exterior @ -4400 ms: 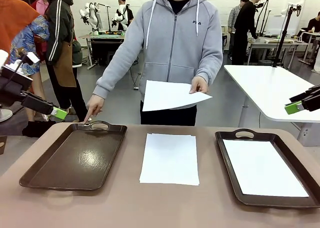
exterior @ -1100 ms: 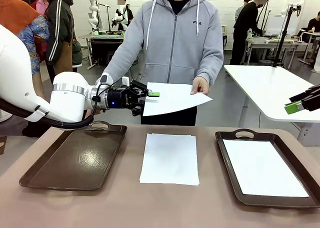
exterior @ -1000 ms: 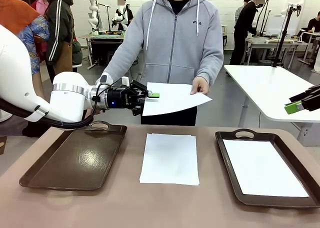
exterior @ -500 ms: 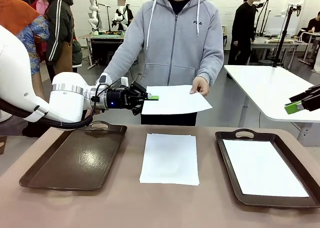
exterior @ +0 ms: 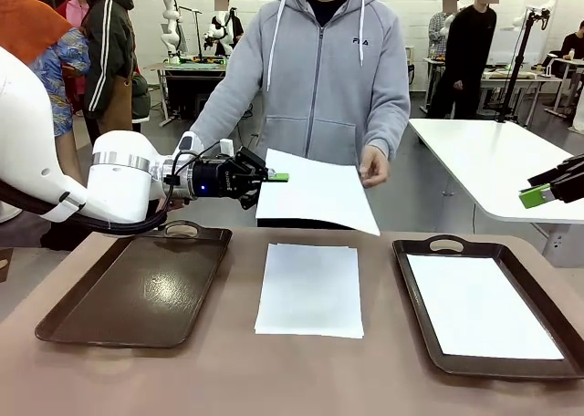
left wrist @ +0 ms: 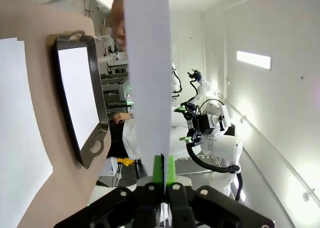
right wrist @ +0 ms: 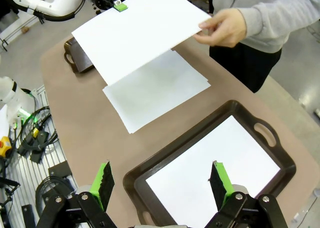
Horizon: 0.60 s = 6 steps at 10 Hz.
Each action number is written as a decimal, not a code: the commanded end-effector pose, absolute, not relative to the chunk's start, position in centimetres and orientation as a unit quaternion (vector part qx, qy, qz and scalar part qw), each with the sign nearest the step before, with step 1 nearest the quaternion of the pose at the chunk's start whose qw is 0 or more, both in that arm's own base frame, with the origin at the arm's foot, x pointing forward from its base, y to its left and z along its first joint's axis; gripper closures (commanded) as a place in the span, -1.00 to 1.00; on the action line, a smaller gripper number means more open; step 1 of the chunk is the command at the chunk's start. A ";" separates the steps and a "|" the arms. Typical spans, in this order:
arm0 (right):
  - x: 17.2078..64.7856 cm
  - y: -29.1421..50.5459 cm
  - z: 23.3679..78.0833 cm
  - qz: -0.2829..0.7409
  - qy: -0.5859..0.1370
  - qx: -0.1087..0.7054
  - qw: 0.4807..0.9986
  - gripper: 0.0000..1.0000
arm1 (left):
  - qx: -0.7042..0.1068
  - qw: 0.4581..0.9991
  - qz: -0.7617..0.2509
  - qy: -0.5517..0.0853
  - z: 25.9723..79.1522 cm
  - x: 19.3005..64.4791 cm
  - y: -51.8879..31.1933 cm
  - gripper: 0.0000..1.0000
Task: Sort the A4 documents.
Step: Receive the A4 Paper, then place the A4 Paper in the designated Handle tray.
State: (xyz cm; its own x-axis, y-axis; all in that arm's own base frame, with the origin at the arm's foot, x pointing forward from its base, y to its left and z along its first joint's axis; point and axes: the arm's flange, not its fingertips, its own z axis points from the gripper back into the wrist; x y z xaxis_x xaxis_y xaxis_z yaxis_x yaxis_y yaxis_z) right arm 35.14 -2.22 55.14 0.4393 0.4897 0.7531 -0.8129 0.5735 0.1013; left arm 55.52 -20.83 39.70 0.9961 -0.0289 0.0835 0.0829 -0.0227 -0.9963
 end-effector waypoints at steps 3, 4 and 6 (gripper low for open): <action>35.2 -2.2 55.1 0.400 -0.349 0.234 0.814 -1.00 | -0.713 0.701 -0.034 -0.021 39.5 55.6 -21.0 1.00; 35.2 -2.2 55.1 0.400 -0.349 0.234 0.814 -1.00 | -0.713 0.701 -0.034 -0.021 39.5 55.6 -21.0 1.00; 35.2 -2.2 55.1 0.400 -0.349 0.234 0.814 -1.00 | -0.713 0.701 -0.034 -0.021 39.5 55.6 -21.0 1.00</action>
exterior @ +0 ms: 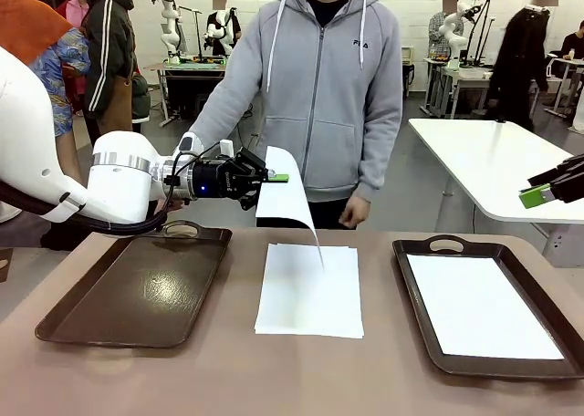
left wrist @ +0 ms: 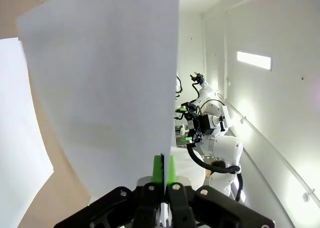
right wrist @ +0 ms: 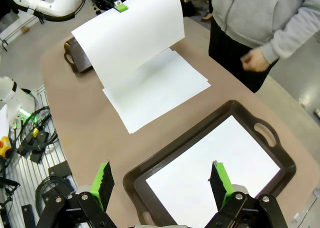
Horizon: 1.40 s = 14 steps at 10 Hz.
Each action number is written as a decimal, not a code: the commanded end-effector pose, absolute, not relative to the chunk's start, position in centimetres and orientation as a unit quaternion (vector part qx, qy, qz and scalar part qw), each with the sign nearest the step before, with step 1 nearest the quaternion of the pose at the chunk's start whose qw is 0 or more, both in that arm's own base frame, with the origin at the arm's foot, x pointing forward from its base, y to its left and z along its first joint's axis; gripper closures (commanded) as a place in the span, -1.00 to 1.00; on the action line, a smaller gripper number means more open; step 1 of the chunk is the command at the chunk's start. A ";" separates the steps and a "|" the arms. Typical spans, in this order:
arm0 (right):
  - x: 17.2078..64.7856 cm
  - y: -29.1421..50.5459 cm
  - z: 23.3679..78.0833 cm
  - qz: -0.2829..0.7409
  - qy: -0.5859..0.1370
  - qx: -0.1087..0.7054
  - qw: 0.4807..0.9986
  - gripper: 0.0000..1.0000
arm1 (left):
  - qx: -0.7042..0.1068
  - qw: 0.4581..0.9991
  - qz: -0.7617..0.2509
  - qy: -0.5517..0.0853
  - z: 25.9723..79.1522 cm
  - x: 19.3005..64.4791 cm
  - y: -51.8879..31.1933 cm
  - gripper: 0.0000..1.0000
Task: Sort the A4 documents.
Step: Place the A4 Paper in the designated Handle tray.
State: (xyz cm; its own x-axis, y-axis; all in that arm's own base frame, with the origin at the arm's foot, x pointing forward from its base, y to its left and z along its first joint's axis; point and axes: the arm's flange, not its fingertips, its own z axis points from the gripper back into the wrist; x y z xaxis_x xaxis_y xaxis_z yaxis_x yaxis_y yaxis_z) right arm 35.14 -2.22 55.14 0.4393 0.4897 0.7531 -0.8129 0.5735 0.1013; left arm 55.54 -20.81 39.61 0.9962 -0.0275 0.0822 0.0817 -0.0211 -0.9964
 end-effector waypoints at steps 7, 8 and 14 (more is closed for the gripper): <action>35.2 -2.2 55.1 0.400 -0.349 0.234 0.814 -1.00 | -0.707 0.699 -0.104 0.017 41.7 55.0 -20.2 0.98; 35.2 -2.2 55.1 0.400 -0.349 0.234 0.814 -1.00 | -0.707 0.695 -0.130 0.024 43.1 54.5 -19.5 0.98; 35.2 -2.2 55.1 0.400 -0.349 0.234 0.814 -1.00 | -0.609 0.772 -0.153 0.099 45.9 52.0 -7.1 0.98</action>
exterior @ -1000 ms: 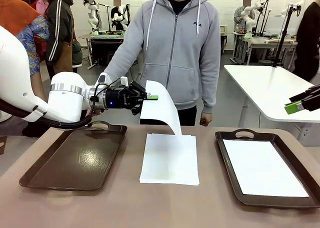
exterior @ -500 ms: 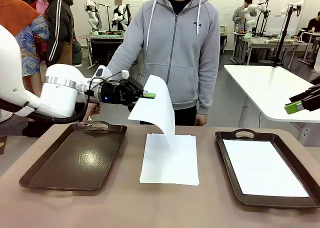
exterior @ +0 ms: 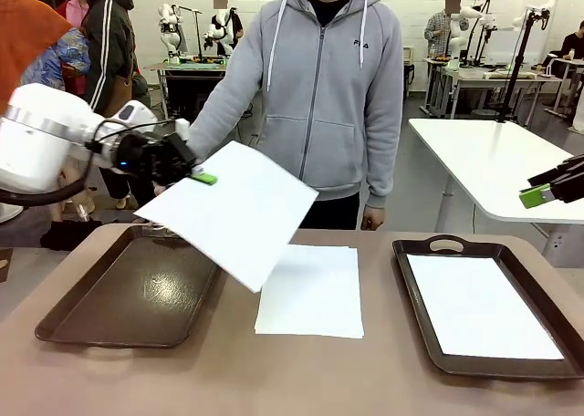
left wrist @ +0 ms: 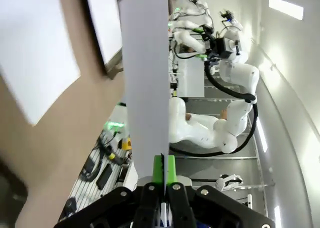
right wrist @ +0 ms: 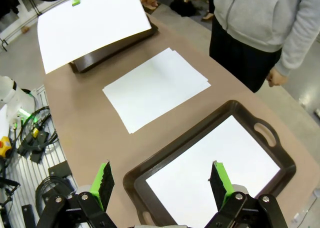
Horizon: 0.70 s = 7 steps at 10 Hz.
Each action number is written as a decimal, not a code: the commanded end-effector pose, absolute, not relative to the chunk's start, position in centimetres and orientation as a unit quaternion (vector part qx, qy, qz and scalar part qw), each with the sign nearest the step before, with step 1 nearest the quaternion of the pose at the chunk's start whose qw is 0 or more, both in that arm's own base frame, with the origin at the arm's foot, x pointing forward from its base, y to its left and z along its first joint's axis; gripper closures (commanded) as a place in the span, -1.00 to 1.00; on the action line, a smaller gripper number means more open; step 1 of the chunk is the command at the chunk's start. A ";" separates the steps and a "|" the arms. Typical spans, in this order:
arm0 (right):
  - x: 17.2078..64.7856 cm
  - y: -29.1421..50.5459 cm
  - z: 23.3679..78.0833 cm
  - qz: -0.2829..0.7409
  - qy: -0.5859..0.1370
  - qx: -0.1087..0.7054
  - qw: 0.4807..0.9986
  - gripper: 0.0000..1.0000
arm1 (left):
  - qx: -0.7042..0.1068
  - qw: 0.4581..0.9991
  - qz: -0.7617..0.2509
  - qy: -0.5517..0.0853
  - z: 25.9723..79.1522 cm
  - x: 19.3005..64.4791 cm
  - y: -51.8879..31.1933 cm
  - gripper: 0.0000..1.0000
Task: Sort the A4 documents.
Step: Place the A4 Paper in the designated Handle tray.
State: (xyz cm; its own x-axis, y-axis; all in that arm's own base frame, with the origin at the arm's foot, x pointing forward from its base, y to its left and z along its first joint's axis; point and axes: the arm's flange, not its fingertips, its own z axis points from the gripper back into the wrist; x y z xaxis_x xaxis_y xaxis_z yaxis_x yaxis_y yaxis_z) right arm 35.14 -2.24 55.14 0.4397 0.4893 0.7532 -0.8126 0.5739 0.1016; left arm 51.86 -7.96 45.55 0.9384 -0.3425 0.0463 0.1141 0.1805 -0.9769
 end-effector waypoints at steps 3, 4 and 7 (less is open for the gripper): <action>35.2 -2.2 55.1 0.400 -0.349 0.234 0.814 -1.00 | -0.615 0.777 -0.124 0.057 44.0 52.2 -2.6 0.98; 35.2 -2.2 55.1 0.400 -0.349 0.234 0.814 -1.00 | -0.633 0.761 -0.140 0.035 43.2 52.6 -1.9 0.98; 35.2 -2.2 55.1 0.400 -0.349 0.234 0.814 -1.00 | -0.640 0.752 -0.153 0.028 40.5 53.9 -0.6 0.98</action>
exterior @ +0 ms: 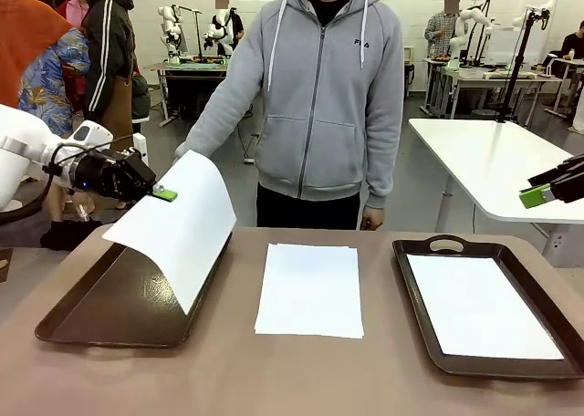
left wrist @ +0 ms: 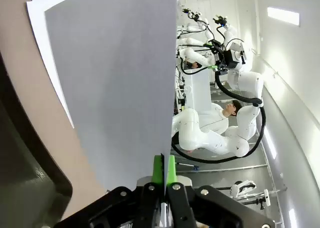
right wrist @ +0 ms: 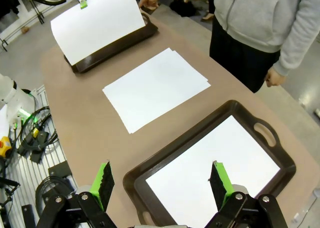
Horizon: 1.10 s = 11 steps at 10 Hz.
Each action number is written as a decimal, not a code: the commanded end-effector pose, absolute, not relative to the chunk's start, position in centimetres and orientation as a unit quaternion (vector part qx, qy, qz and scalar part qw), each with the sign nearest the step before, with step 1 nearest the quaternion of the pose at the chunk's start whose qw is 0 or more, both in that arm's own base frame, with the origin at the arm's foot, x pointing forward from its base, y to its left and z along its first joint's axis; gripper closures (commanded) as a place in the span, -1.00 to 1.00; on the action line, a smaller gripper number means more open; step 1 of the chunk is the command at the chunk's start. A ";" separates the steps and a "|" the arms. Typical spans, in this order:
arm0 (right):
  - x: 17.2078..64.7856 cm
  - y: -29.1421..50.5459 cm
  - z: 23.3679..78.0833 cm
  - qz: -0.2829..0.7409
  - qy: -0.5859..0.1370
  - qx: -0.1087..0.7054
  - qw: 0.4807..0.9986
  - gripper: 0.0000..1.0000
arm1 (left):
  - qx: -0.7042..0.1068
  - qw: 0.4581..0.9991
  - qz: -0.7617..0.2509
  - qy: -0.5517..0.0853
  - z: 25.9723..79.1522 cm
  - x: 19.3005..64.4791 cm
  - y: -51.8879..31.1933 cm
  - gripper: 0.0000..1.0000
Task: Sort the A4 documents.
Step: Place the A4 Paper in the designated Handle tray.
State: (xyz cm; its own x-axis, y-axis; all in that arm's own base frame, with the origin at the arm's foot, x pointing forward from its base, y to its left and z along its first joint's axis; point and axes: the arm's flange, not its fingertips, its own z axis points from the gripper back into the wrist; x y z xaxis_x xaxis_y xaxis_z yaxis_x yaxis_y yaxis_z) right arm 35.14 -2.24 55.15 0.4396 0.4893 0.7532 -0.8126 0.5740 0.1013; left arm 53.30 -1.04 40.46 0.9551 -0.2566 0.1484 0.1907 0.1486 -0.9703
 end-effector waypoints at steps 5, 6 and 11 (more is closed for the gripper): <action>35.2 -2.2 55.1 0.400 -0.349 0.234 0.814 -1.00 | -0.530 0.841 -0.096 0.045 37.7 56.0 -0.5 0.98; 35.2 -2.2 55.1 0.400 -0.349 0.234 0.814 -1.00 | -0.526 0.844 -0.084 0.051 36.6 56.1 -0.2 0.98; 35.2 -2.2 55.1 0.400 -0.349 0.234 0.814 -1.00 | -0.382 0.920 -0.008 0.087 34.9 55.7 3.3 0.98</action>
State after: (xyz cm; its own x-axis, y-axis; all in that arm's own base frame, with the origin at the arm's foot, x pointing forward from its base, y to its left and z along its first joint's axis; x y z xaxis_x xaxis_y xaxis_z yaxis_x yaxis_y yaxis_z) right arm 35.14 -2.23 55.15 0.4394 0.4895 0.7532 -0.8126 0.5739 0.1011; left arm 55.88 3.53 33.28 0.9864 -0.1044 -0.1268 -0.0327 0.6317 -0.7745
